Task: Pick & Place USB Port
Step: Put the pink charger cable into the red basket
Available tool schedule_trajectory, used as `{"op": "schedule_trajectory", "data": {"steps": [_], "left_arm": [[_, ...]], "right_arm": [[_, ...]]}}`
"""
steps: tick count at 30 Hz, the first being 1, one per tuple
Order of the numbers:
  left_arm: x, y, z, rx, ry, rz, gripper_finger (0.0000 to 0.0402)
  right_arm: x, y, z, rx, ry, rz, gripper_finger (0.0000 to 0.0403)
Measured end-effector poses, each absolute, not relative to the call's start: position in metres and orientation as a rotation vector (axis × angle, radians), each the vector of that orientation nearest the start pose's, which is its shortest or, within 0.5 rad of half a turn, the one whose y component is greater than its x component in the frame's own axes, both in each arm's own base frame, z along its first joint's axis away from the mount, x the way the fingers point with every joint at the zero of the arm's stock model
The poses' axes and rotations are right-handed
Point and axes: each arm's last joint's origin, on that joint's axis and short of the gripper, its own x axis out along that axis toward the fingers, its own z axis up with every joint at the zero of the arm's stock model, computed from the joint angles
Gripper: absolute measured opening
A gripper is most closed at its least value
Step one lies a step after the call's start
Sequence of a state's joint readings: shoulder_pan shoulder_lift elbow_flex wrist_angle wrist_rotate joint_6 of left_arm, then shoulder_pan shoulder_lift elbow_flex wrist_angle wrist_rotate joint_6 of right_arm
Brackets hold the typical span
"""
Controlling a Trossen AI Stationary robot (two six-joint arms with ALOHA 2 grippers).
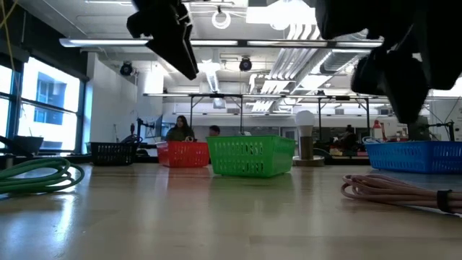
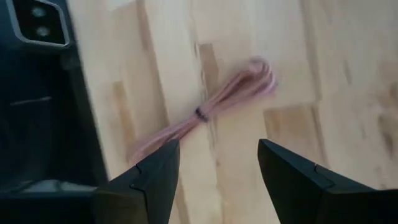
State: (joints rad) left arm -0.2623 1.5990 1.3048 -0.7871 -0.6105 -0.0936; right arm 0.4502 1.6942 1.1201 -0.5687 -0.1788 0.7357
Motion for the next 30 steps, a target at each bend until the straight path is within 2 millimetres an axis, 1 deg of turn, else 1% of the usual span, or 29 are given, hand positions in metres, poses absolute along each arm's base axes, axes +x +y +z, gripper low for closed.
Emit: {"op": "schedule_trajectory", "data": {"steps": [3, 6, 8, 11, 14, 17, 20, 24, 30], "left_arm": [[0.312, -0.066, 0.271, 0.362, 1.003, 0.377, 0.0232], [0.302, -0.064, 0.267, 0.340, 1.082, 0.418, 0.0232], [0.295, -0.062, 0.266, 0.308, 1.136, 0.466, 0.0232], [0.285, -0.060, 0.264, 0.271, 1.202, 0.547, 0.0232], [0.278, -0.062, 0.264, 0.263, 1.214, 0.606, 0.0232], [0.277, -0.067, 0.264, 0.267, 1.196, 0.608, 0.0232], [0.278, -0.073, 0.264, 0.272, 1.168, 0.597, 0.0232], [0.281, -0.075, 0.264, 0.261, 1.140, 0.583, 0.0232], [0.282, -0.074, 0.265, 0.268, 1.134, 0.579, 0.0232]], "right_arm": [[0.306, 0.155, 0.194, 0.391, 1.294, 0.069, 0.0208], [0.313, 0.158, 0.186, 0.362, 1.321, 0.013, 0.0208], [0.315, 0.159, 0.178, 0.376, 1.355, -0.016, 0.0208], [0.315, 0.168, 0.168, 0.424, 1.384, -0.031, 0.0208], [0.314, 0.180, 0.167, 0.456, 1.365, -0.014, 0.0208], [0.311, 0.191, 0.168, 0.479, 1.337, -0.009, 0.0208], [0.308, 0.196, 0.168, 0.466, 1.329, -0.008, 0.0208], [0.308, 0.197, 0.166, 0.467, 1.310, -0.014, 0.0208], [0.306, 0.193, 0.157, 0.551, 1.312, -0.071, 0.0208]]}}
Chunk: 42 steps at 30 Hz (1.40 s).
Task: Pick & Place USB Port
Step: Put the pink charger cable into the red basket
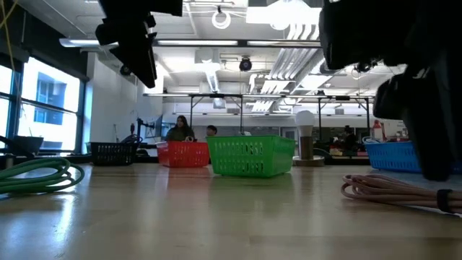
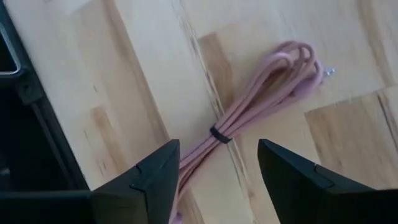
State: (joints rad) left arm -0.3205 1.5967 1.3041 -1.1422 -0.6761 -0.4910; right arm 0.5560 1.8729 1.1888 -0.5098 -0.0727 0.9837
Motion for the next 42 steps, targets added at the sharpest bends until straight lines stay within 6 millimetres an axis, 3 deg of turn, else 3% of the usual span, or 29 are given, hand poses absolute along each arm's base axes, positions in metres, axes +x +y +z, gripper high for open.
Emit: {"op": "schedule_trajectory", "data": {"steps": [9, 17, 27, 34, 42], "left_arm": [[0.283, -0.075, 0.265, 0.276, 1.117, 0.576, 0.0232], [0.284, -0.075, 0.265, 0.262, 1.120, 0.565, 0.0232], [0.286, -0.076, 0.265, 0.241, 1.101, 0.558, 0.0232], [0.286, -0.076, 0.265, 0.215, 1.097, 0.568, 0.0232], [0.285, -0.079, 0.246, 0.131, 1.142, 0.479, 0.0232]], "right_arm": [[0.306, 0.191, 0.128, 0.645, 1.357, -0.091, 0.0208], [0.309, 0.183, 0.122, 0.678, 1.367, -0.197, 0.0197], [0.315, 0.167, 0.121, 0.717, 1.377, -0.248, 0.0126], [0.313, 0.161, 0.119, 0.602, 1.397, -0.231, 0.0015], [0.315, 0.161, 0.123, 0.500, 1.371, -0.182, 0.0008]]}}
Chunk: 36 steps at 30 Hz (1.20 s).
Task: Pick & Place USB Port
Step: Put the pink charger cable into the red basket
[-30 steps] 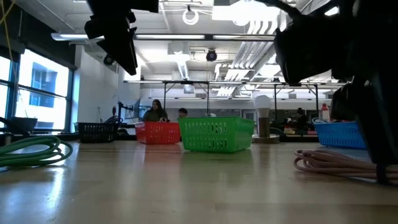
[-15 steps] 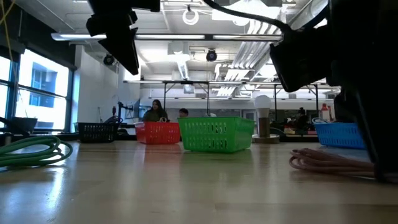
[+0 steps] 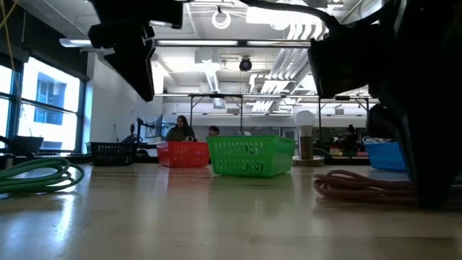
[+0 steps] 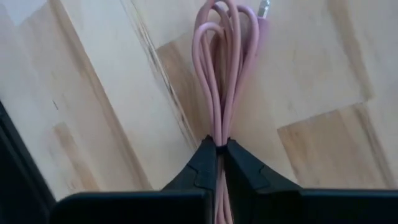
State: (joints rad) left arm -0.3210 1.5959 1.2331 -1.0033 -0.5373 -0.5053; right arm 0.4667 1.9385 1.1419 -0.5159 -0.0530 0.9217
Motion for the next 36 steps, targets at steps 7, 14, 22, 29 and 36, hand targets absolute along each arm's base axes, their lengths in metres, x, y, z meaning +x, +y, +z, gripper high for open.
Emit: {"op": "schedule_trajectory", "data": {"steps": [7, 14, 22, 29, 36], "left_arm": [[0.284, -0.090, 0.217, 0.105, 1.114, 0.361, 0.0232], [0.288, -0.130, 0.206, 0.126, 0.867, 0.167, 0.0232], [0.289, -0.170, 0.216, 0.108, 0.435, 0.077, 0.0232], [0.283, -0.185, 0.226, 0.013, 0.158, -0.153, 0.0232], [0.282, -0.187, 0.227, -0.027, 0.116, -0.262, 0.0232]], "right_arm": [[0.317, 0.160, 0.152, 0.345, 1.218, -0.235, 0.0006], [0.313, 0.180, 0.198, 0.203, 1.012, -0.154, 0.0004], [0.313, 0.204, 0.232, 0.027, 0.738, -0.017, 0.0003], [0.318, 0.209, 0.240, -0.040, 0.650, 0.065, 0.0003], [0.320, 0.210, 0.242, -0.041, 0.629, 0.093, 0.0003]]}}
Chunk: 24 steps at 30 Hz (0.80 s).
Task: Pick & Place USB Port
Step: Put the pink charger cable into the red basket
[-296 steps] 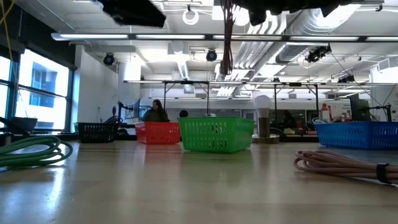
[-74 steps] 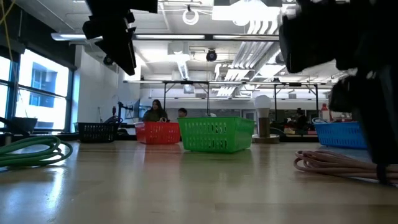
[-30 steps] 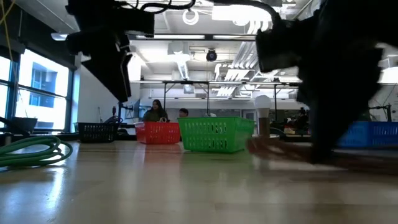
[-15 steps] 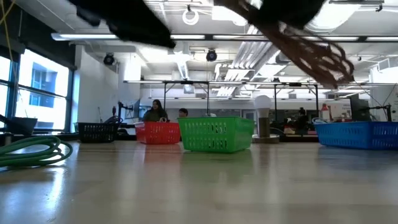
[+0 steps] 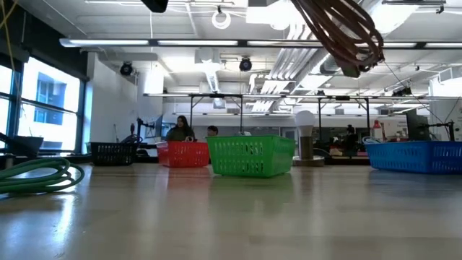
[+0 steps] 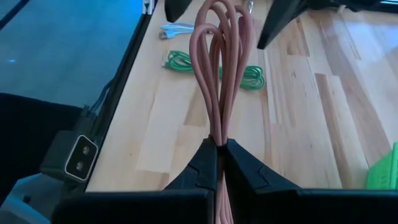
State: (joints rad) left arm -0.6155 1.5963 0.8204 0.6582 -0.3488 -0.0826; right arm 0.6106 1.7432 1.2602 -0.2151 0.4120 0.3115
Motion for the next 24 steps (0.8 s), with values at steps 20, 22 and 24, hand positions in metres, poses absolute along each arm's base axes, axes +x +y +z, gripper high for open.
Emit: {"op": "schedule_trajectory", "data": {"steps": [20, 22, 24], "left_arm": [[0.296, -0.165, 0.227, -0.003, 0.116, -0.225, 0.0147], [0.296, -0.164, 0.227, 0.000, 0.117, -0.228, 0.0095], [0.296, -0.163, 0.227, 0.021, 0.118, -0.225, 0.0035]], "right_arm": [[0.334, 0.193, 0.247, 0.025, 0.606, 0.126, 0.0003], [0.335, 0.193, 0.247, 0.021, 0.604, 0.115, 0.0006], [0.334, 0.193, 0.247, 0.020, 0.604, 0.110, 0.0013]]}}
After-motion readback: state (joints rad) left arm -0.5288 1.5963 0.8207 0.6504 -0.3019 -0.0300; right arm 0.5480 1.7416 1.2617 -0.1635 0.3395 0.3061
